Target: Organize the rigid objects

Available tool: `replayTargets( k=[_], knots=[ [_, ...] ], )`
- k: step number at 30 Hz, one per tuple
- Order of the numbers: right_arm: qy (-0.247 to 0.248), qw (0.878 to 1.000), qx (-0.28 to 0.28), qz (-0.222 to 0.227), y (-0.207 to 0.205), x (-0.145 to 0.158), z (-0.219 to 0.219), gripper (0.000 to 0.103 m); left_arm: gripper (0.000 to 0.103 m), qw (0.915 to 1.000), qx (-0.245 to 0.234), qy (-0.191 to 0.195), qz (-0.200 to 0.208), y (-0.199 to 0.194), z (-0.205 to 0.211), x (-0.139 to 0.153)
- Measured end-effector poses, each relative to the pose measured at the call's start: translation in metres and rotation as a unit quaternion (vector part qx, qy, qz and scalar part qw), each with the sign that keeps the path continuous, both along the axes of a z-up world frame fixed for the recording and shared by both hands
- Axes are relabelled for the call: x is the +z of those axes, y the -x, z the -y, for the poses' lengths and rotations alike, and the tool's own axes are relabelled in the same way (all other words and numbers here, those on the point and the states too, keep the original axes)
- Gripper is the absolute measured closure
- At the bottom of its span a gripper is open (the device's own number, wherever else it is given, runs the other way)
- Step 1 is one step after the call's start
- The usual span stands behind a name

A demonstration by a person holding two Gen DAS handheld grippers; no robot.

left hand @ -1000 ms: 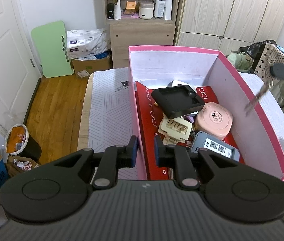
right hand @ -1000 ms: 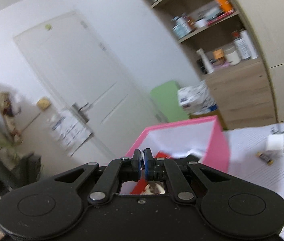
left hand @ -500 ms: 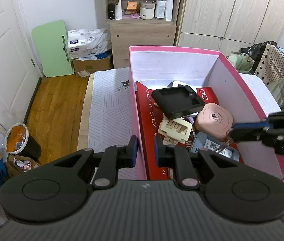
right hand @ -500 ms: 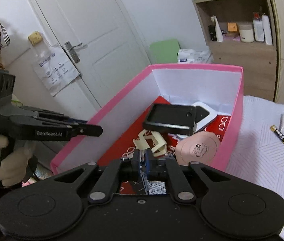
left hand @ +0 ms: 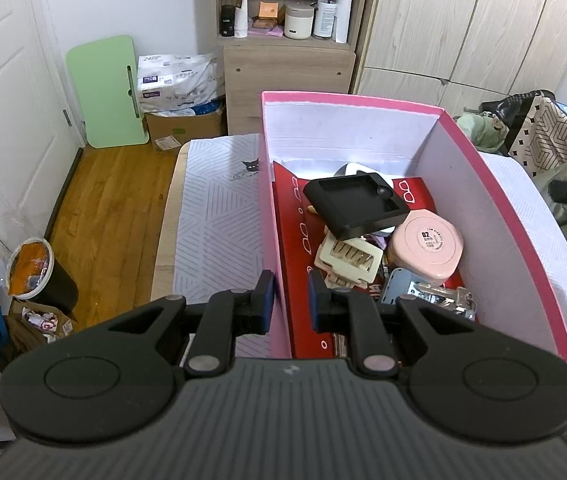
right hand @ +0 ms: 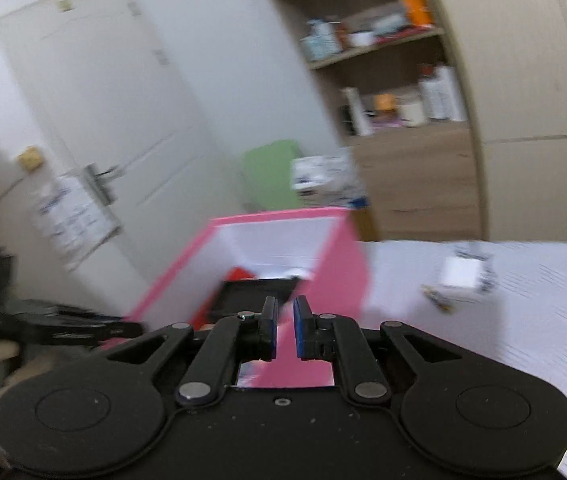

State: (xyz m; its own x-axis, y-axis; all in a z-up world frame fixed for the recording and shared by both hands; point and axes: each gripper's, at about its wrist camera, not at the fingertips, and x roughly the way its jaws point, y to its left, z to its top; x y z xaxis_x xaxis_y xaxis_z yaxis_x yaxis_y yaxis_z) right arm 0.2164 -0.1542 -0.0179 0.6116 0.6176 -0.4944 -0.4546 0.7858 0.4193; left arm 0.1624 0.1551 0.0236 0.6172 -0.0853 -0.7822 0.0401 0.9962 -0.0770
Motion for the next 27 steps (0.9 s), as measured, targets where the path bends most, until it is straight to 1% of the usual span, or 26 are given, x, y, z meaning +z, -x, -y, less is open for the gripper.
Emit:
replayTargets(
  k=[2,4,6,9,11,13,18,23,27],
  knots=[
    [0.017,0.999,-0.026,-0.006,-0.005,-0.010,0.006,0.090,0.088,1.0000,-0.001,-0.002,0.001,0.000,0.001,0.000],
    [0.045,0.998,-0.052,-0.008,-0.011,-0.021,0.009,0.090,0.088,1.0000,-0.003,-0.008,0.003,0.001,0.002,0.000],
    [0.068,0.995,-0.065,-0.015,-0.019,-0.032,0.011,0.090,0.088,0.9998,-0.008,-0.017,0.005,0.002,0.005,0.000],
    [0.097,0.993,-0.064,-0.016,-0.031,-0.044,0.014,0.089,0.088,0.9997,-0.006,-0.021,0.005,0.002,0.006,0.001],
    [0.116,0.991,-0.059,-0.013,-0.038,-0.049,0.012,0.086,0.088,0.9998,-0.006,-0.018,0.004,0.001,0.005,0.001],
    [0.129,0.990,-0.053,-0.013,-0.048,-0.053,0.011,0.080,0.088,0.9998,-0.003,-0.018,0.003,0.001,0.005,0.001],
    [0.156,0.986,-0.056,-0.018,-0.079,-0.069,0.003,0.079,0.088,1.0000,0.000,-0.007,-0.001,0.000,0.002,0.001],
    [0.174,0.984,-0.021,-0.015,-0.101,-0.076,-0.010,0.079,0.088,0.9999,-0.005,-0.005,-0.008,-0.002,0.001,0.001],
    [0.199,0.980,-0.001,-0.014,-0.116,-0.081,-0.023,0.079,0.088,0.9999,-0.007,-0.001,-0.014,-0.006,-0.001,0.001]
  ],
)
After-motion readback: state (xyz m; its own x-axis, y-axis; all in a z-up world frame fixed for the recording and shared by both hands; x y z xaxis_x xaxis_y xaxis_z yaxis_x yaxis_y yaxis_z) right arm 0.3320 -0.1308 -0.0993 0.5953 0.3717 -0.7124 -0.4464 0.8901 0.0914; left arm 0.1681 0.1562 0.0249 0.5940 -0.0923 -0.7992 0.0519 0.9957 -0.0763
